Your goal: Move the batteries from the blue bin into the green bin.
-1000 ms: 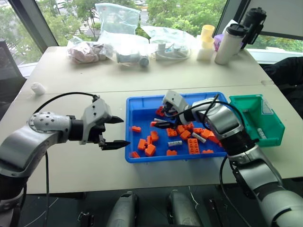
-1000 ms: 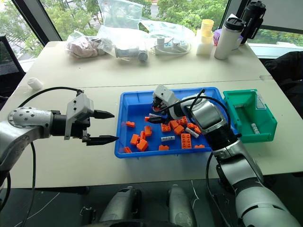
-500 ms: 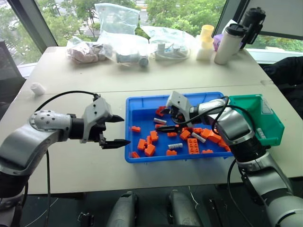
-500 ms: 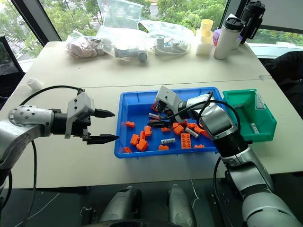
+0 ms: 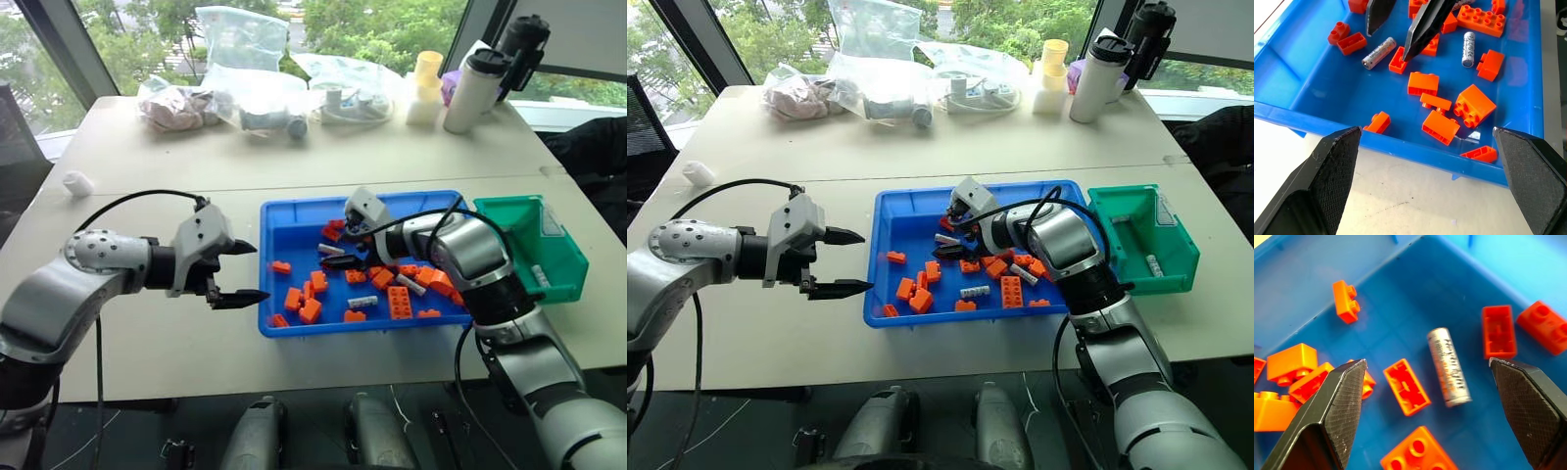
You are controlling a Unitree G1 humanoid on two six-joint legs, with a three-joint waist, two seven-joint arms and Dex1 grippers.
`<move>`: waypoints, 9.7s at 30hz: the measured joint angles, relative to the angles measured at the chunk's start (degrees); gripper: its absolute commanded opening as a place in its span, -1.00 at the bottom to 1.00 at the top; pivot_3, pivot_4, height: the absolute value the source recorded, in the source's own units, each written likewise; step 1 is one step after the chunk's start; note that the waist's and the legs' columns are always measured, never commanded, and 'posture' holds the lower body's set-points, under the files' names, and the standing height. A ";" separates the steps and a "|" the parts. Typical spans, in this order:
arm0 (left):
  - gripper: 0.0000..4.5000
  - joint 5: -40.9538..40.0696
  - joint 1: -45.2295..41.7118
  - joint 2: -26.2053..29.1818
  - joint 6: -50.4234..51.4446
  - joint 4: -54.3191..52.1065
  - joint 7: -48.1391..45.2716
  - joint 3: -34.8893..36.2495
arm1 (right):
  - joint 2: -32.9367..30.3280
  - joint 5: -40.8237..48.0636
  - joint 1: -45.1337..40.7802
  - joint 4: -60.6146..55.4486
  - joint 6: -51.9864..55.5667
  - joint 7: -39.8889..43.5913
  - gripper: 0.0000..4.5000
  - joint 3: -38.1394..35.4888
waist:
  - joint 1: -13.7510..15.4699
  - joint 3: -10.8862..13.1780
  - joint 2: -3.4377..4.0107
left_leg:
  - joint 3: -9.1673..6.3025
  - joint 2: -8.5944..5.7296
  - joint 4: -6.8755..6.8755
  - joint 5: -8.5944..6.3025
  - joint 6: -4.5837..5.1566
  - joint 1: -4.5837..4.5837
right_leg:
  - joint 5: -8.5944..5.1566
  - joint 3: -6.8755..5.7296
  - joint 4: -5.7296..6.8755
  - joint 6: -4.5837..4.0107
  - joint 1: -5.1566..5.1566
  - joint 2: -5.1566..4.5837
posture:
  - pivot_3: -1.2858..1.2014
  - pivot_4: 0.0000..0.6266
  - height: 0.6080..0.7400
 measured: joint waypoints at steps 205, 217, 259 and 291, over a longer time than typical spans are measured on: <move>1.00 6.29 -22.86 -26.22 -10.92 22.93 -2.73 -8.26 | -23.27 -5.54 29.13 -11.91 -6.37 -11.38 -0.99 -43.10 | -0.27 -0.16 -0.13 | 0.20 0.03 0.04 0.00 0.02 0.14 | 0.01 0.30 0.12 0.02 0.04 0.15 | 0.03 -0.52 1.00; 1.00 7.89 -22.31 -23.97 -12.07 23.86 -4.75 -8.19 | -22.43 -3.49 28.72 -7.50 -6.65 -17.52 0.52 -44.27 | 0.35 -0.17 -0.11 | 0.18 -0.03 0.06 0.00 0.02 0.09 | 0.01 0.34 0.08 0.03 0.07 0.10 | 0.03 -0.52 1.00; 1.00 8.59 -13.78 -15.23 -7.72 10.93 -2.09 -8.27 | -32.42 12.06 21.13 -16.83 -3.16 3.96 0.52 -7.73 | 0.46 -0.18 -0.20 | 0.06 -0.03 0.12 -0.01 0.03 0.06 | 0.01 0.20 -0.01 0.03 0.16 0.08 | 0.03 -0.52 1.00; 1.00 10.47 -13.27 -16.18 -9.45 11.82 -2.13 -8.23 | -28.21 1.10 19.97 -8.99 -10.41 2.80 -0.30 -6.33 | 0.39 -0.31 -0.43 | 0.04 -0.02 0.11 -0.01 0.03 0.07 | 0.01 0.16 -0.01 0.03 0.16 0.06 | 0.03 -0.52 1.00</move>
